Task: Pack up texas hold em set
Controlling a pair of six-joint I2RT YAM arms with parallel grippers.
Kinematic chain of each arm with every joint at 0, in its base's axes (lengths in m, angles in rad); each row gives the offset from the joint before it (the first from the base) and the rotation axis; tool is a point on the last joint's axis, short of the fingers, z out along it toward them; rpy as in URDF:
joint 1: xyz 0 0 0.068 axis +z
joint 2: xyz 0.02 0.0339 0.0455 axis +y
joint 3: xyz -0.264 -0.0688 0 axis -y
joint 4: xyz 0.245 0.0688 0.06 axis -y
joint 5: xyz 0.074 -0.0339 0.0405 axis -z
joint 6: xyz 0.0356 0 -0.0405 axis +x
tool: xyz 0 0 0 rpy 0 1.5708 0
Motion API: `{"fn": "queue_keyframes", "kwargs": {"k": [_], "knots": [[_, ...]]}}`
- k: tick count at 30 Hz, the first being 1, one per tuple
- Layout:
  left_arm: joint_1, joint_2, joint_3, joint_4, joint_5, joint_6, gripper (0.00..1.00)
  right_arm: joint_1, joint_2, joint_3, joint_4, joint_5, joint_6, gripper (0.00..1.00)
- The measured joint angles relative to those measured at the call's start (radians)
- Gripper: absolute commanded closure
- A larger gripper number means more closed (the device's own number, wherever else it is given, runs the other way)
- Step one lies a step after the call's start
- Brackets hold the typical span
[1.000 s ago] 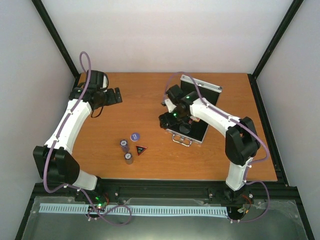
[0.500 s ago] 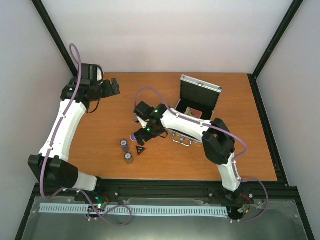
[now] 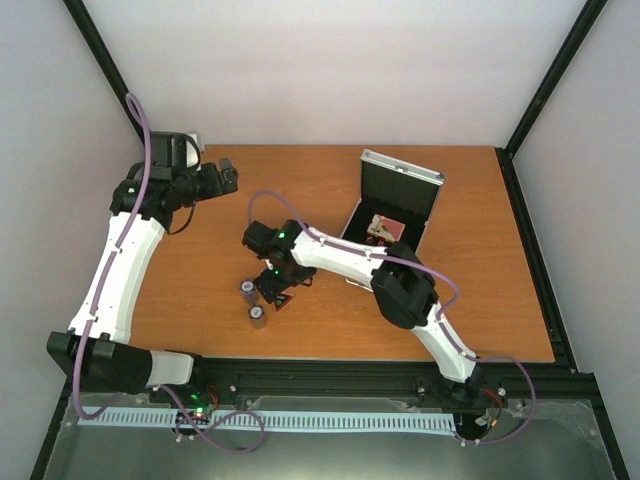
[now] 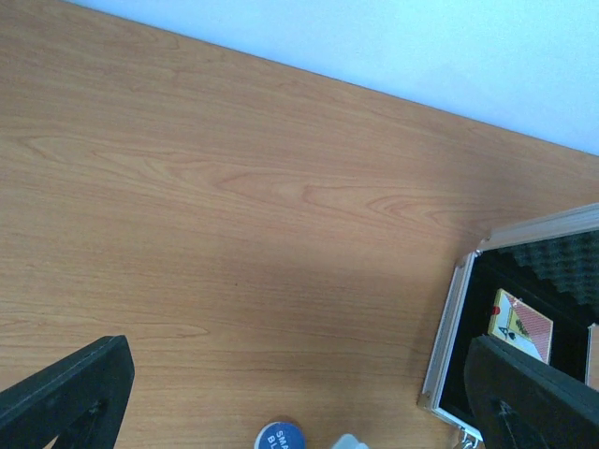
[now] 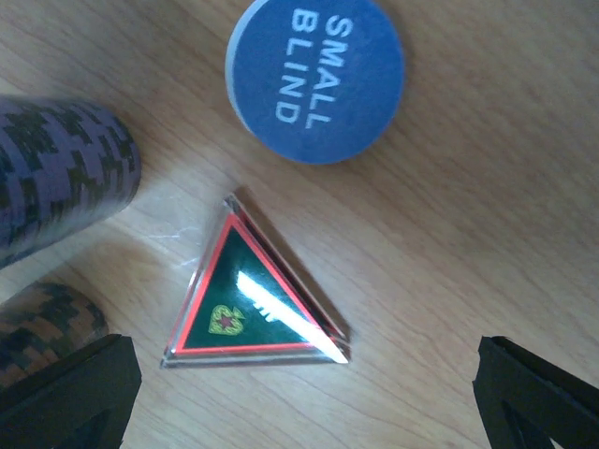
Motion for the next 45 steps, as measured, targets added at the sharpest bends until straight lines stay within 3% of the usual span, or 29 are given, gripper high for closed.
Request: {"fn": "queue_keyframes", "kwargs": {"k": [7, 18, 28, 32, 37, 45], "knots": [[0.0, -0.004, -0.022, 0.0, 0.023, 0.0, 0.0, 0.045, 0.085, 0.074, -0.034, 0.008, 0.026, 0.0], [0.0, -0.019, -0.026, 0.0, 0.035, 0.0, 0.0, 0.051, 0.101, 0.066, -0.044, 0.033, 0.053, 0.1], [0.0, -0.019, -0.027, 0.0, 0.037, 0.0, 0.0, 0.052, 0.099, 0.021, -0.032, 0.037, 0.056, 0.1], [0.0, -0.019, -0.027, 0.0, 0.037, 0.0, 0.0, 0.052, 0.089, 0.003, -0.017, 0.041, 0.055, 0.17], [0.0, -0.019, -0.032, 0.001, 0.037, 0.0, 0.0, 0.051, 0.074, -0.025, 0.003, 0.046, 0.046, 0.32], [0.0, -0.019, -0.034, 0.001, 0.036, 0.0, 0.0, 0.051, 0.046, -0.075, 0.041, 0.051, 0.033, 0.45]]}}
